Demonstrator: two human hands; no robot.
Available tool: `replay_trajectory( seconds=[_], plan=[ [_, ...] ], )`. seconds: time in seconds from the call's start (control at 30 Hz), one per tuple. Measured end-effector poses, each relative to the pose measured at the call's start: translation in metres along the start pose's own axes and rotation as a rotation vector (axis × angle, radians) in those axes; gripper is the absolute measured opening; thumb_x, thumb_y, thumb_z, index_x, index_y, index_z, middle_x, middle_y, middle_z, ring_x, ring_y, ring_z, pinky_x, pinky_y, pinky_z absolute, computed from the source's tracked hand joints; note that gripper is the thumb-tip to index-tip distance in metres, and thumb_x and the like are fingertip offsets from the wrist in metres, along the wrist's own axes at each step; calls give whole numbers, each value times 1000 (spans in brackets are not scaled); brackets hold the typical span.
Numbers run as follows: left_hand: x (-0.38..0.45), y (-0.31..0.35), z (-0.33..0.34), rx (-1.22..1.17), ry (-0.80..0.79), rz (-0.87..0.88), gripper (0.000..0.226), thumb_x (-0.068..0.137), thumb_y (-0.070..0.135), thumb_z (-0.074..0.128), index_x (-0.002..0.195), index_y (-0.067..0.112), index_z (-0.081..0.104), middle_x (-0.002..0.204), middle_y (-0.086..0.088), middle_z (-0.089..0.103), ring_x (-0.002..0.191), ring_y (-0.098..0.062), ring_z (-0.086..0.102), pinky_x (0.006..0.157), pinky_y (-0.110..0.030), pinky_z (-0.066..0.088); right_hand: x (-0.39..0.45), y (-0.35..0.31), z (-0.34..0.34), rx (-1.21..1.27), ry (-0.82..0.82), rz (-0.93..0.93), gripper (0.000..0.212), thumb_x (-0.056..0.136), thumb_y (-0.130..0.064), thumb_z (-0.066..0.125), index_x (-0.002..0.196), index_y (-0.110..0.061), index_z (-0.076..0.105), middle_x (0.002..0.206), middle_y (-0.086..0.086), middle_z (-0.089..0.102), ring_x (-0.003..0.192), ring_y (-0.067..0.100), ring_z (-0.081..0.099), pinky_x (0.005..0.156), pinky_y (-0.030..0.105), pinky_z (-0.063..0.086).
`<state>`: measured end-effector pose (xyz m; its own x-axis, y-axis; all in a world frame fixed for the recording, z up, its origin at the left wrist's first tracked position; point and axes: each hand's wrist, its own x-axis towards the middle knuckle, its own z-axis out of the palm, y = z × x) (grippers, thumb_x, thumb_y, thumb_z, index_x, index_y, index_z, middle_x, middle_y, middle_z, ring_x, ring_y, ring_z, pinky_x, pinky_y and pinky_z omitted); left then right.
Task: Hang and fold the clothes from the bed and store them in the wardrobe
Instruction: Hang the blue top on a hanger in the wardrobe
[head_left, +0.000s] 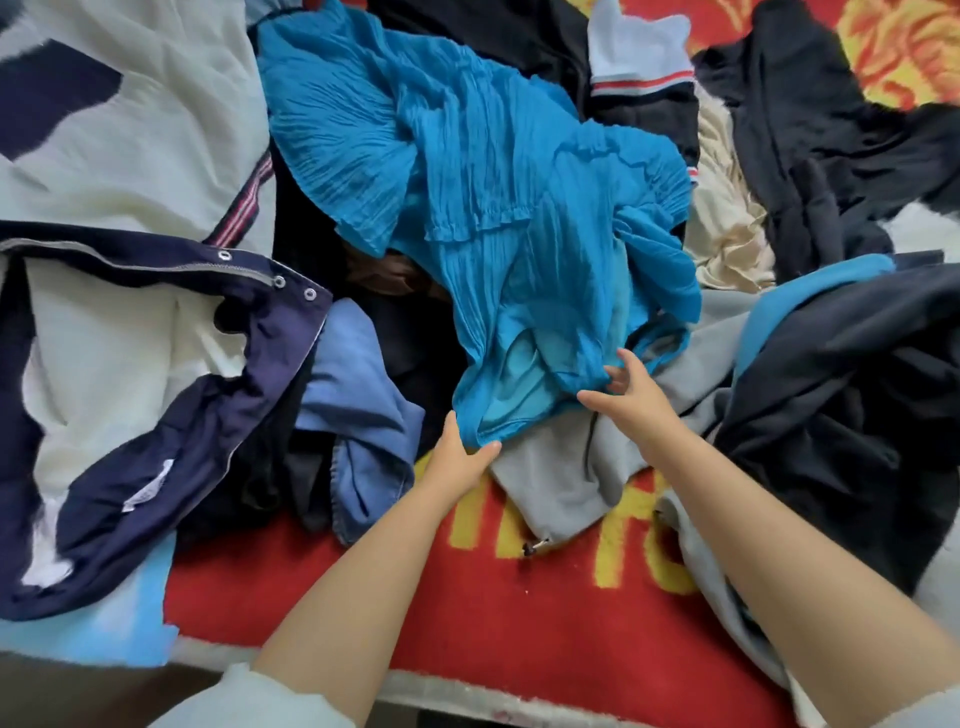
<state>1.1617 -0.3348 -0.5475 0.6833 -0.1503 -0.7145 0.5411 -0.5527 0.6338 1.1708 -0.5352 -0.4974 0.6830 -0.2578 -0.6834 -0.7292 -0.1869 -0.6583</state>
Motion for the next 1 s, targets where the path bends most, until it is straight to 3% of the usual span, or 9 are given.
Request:
replay_trajectory(
  seconds=[0.1, 0.17, 0.3, 0.47, 0.57, 0.67, 0.73, 0.83, 1.0],
  plan=[
    [10, -1, 1, -81, 75, -42, 40, 90, 12, 55, 129, 10, 45, 106, -6, 62, 95, -19, 57, 72, -20, 41, 3, -2, -7, -107, 0, -14, 20, 86, -17, 63, 103, -15, 53, 82, 2, 44, 72, 13, 43, 60, 18, 34],
    [6, 5, -2, -180, 153, -82, 15, 91, 5, 48, 104, 10, 55, 77, -1, 57, 69, -13, 49, 53, -12, 35, 0, 0, -11, -270, 13, -39, 19, 85, -21, 63, 90, -4, 59, 70, 7, 44, 60, 14, 40, 55, 25, 30],
    [-19, 12, -25, -426, 178, -82, 21, 86, -7, 45, 83, 11, 56, 78, 1, 56, 79, -17, 50, 70, -24, 41, -29, 8, -22, -452, 108, -58, 31, 86, -18, 59, 63, -9, 40, 55, 3, 36, 50, 14, 33, 48, 26, 23],
    [-67, 28, -66, -375, 242, -4, 21, 90, 2, 48, 73, 13, 52, 77, -4, 51, 77, -20, 47, 75, -32, 36, -78, -16, -45, -514, 297, -315, 47, 81, -15, 57, 51, -13, 22, 52, 3, 29, 60, 22, 37, 51, 29, 23],
    [-109, 50, -82, -236, 496, 143, 9, 90, 4, 48, 83, 7, 51, 81, -4, 44, 81, -18, 42, 68, -25, 30, -108, -47, -49, -578, 310, -532, 53, 81, -8, 63, 49, -19, 22, 71, 12, 51, 100, 31, 50, 84, 38, 35],
    [-164, 74, -95, -295, 731, 268, 19, 90, 1, 46, 105, 5, 57, 99, -5, 47, 90, -14, 43, 69, -15, 30, -141, -81, -42, -569, 145, -561, 44, 86, -13, 60, 51, -7, 33, 94, 21, 61, 115, 26, 48, 93, 38, 32],
    [-208, 80, -103, -547, 821, 260, 10, 87, 4, 49, 81, 8, 57, 83, -4, 47, 77, -14, 42, 64, -22, 28, -170, -96, -33, -478, -70, -563, 33, 88, -17, 58, 62, -2, 47, 73, 22, 55, 80, 26, 55, 68, 34, 37],
    [-273, 62, -122, -929, 818, 310, 22, 77, 8, 49, 58, 17, 41, 60, 3, 47, 62, -12, 44, 62, -25, 34, -213, -121, -13, -335, -260, -597, 31, 89, -22, 57, 82, 8, 64, 47, 4, 29, 39, 7, 25, 42, 21, 18],
    [-411, -9, -141, -1333, 789, 562, 17, 61, 2, 64, 55, 17, 61, 63, 3, 61, 59, -8, 60, 57, -15, 46, -314, -153, 62, -237, -594, -824, 19, 82, -26, 59, 69, -21, 72, 74, 37, 52, 63, 21, 38, 61, 30, 30]
  ],
)
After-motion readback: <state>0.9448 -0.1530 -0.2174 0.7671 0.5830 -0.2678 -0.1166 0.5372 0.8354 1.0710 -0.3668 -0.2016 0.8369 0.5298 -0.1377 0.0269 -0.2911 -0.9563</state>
